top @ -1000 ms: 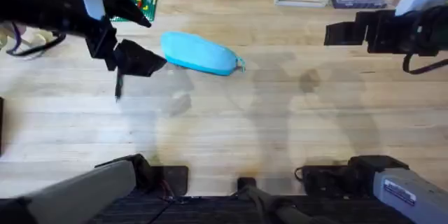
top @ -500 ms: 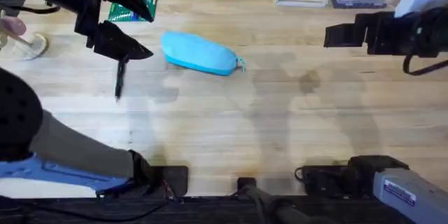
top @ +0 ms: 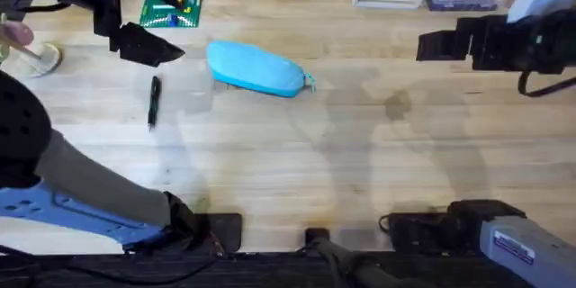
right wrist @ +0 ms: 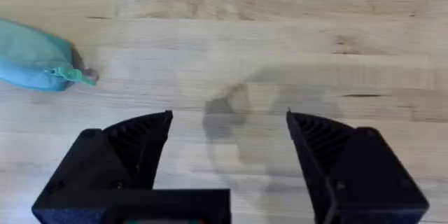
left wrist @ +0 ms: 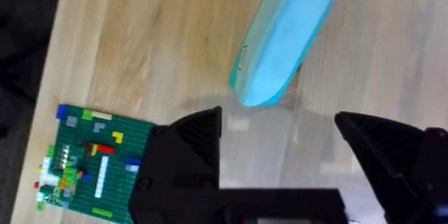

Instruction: Unzip the bag, pick up the pens from the table one at a time and place them inside, then zip the bag closed.

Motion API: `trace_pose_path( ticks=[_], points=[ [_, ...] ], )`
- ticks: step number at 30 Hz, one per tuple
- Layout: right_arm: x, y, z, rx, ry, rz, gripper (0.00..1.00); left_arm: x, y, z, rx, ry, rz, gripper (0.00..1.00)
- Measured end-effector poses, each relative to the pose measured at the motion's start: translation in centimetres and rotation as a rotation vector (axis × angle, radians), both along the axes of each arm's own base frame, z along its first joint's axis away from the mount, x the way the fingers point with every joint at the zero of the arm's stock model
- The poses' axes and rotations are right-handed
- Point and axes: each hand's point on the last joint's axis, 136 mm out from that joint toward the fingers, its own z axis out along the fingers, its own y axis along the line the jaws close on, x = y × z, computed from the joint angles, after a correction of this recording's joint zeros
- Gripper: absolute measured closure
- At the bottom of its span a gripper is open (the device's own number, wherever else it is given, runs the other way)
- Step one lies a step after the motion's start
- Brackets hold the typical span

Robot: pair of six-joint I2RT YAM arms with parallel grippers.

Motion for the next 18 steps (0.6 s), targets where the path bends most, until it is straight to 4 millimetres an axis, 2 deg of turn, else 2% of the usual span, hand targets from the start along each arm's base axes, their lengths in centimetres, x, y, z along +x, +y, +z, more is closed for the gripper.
trace_pose_path(
  ticks=[18],
  points=[
    [0.00, 0.01, 0.00, 0.000, 0.000, 0.000, 0.004, 0.32, -0.24, 0.31, -0.021, -0.022, -0.003, 0.009]
  ],
)
